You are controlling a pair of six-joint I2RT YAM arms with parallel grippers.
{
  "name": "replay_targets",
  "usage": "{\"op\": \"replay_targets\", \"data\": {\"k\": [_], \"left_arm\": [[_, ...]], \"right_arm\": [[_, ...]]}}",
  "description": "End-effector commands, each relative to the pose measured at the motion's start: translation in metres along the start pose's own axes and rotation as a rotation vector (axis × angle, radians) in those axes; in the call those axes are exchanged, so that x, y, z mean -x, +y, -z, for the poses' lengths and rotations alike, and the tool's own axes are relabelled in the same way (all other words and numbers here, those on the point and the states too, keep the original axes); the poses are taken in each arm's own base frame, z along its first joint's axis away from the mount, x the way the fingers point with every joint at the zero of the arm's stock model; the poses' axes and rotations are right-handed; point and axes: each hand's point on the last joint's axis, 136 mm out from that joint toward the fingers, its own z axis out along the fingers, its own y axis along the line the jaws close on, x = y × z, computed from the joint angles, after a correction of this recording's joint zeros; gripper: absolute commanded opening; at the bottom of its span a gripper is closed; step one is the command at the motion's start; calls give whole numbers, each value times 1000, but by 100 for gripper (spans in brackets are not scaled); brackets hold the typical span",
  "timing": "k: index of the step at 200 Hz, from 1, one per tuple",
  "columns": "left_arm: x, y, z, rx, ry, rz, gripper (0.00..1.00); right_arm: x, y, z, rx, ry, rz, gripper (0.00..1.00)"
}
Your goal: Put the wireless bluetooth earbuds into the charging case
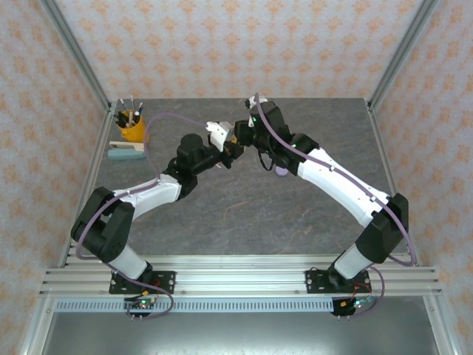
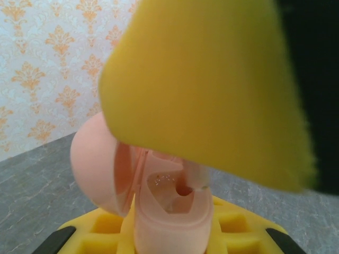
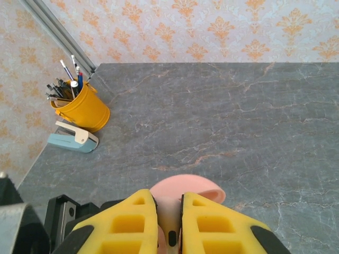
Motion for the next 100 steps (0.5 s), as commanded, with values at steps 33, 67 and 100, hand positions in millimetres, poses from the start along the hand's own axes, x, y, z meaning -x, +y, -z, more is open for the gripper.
{"op": "replay_targets", "data": {"k": [33,67,100], "left_arm": [[29,-14,3,-43,-63,-38,0],[32,-14,4,-41,-66,-40,0],[34,-14,4,-38,-74,-42,0]], "right_arm": [[14,-7,4,-2,-51,-18,13],[9,-7,3,2,-39,-13,13],[5,-6,2,12,-25,-14,13]]}}
